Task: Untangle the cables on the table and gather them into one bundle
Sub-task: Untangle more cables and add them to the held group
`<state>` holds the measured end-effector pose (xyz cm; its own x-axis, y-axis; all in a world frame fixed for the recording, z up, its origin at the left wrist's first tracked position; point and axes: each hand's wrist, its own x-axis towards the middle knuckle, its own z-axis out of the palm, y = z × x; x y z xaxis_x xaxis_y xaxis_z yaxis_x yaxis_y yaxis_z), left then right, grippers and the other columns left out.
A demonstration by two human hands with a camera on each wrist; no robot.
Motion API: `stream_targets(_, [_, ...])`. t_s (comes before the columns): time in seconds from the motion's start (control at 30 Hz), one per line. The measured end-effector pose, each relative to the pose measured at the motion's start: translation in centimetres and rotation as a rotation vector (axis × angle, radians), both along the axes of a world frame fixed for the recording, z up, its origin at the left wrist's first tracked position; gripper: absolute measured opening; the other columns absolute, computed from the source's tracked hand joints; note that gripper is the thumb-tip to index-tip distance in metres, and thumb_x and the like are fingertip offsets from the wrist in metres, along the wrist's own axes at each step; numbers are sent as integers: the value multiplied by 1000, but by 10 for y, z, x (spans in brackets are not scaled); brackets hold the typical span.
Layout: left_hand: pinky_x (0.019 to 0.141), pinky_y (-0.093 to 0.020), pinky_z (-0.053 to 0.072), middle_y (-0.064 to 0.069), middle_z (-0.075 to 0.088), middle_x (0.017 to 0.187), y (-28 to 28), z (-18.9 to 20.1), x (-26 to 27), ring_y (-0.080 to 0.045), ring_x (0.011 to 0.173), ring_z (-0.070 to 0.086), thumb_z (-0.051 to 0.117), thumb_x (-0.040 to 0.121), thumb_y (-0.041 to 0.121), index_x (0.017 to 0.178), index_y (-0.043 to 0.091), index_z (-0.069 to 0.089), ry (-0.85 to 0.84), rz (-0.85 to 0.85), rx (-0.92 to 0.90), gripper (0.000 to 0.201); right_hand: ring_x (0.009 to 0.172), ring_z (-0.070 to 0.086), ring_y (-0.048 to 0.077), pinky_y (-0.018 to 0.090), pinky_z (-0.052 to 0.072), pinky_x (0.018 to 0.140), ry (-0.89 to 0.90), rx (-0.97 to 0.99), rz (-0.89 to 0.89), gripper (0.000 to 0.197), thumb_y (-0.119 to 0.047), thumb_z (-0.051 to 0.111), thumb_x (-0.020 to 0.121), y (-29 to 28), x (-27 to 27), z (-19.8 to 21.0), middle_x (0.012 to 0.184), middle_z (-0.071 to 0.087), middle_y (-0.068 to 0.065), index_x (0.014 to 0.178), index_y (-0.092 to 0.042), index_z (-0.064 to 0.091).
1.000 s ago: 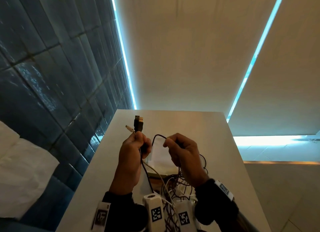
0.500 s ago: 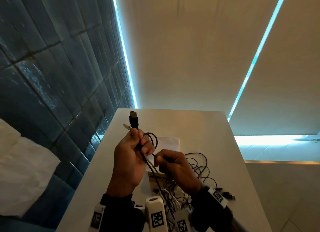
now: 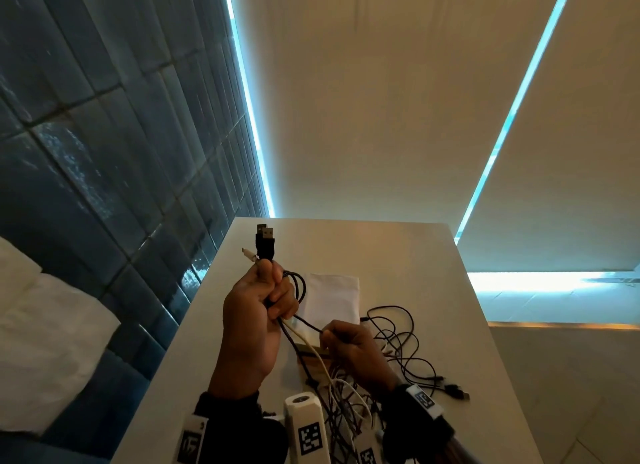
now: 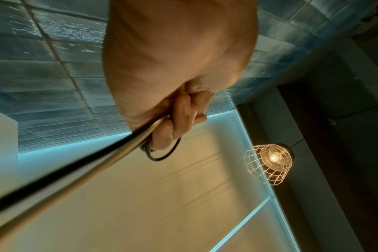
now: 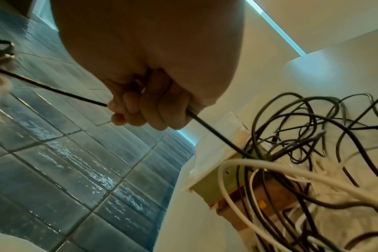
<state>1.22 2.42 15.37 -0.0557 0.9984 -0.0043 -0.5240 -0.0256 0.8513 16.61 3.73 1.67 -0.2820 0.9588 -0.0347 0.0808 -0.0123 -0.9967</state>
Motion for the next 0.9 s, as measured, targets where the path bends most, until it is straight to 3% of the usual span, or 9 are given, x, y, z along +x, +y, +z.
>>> stream_targets(0.17, [43, -20, 25, 4, 30, 51, 0, 1, -4, -7, 42, 23, 41, 87, 29, 71, 10, 42, 15, 13, 1, 25, 59, 51, 0, 17, 43, 59, -24, -41, -38, 26, -3, 51, 96, 1, -1, -15, 65, 54, -4, 72, -10, 59])
stream_targets(0.3, [42, -20, 25, 5, 30, 50, 1, -2, -4, -7, 41, 22, 34, 99, 20, 70, 10, 43, 84, 48, -18, 32, 57, 49, 6, 21, 41, 55, -62, -75, -112, 26, -13, 56, 93, 4, -3, -20, 59, 53, -9, 68, -16, 61])
stream_targets(0.6, [46, -24, 20, 5, 33, 51, 3, -2, 0, -7, 43, 23, 32, 103, 20, 71, 11, 43, 312, 139, -76, 35, 41, 29, 4, 14, 27, 42, 203, 65, -271, 18, -8, 55, 95, 6, -11, 63, 51, 41, -7, 81, 2, 61])
stream_targets(0.7, [50, -24, 28, 0, 45, 56, 4, -3, 3, -11, 48, 34, 32, 103, 21, 73, 11, 47, 381, 158, -105, 35, 43, 31, 5, 14, 29, 43, 276, 177, -238, 17, -7, 55, 95, -1, -19, 91, 51, 41, -7, 82, 3, 59])
stream_targets(0.8, [64, -32, 40, -3, 62, 63, 5, -5, 6, -20, 63, 54, 32, 103, 21, 76, 11, 49, 423, 159, -145, 34, 47, 35, 5, 16, 32, 46, 313, 270, -158, 16, -5, 53, 96, -6, -24, 105, 53, 45, -9, 83, 1, 59])
stream_targets(0.9, [72, -33, 47, -7, 64, 77, 3, -2, 6, -24, 77, 59, 34, 102, 22, 77, 11, 50, 287, 128, -178, 32, 49, 39, 4, 15, 34, 49, 332, 322, -62, 17, -1, 52, 96, -8, -26, 105, 57, 50, -11, 80, -5, 59])
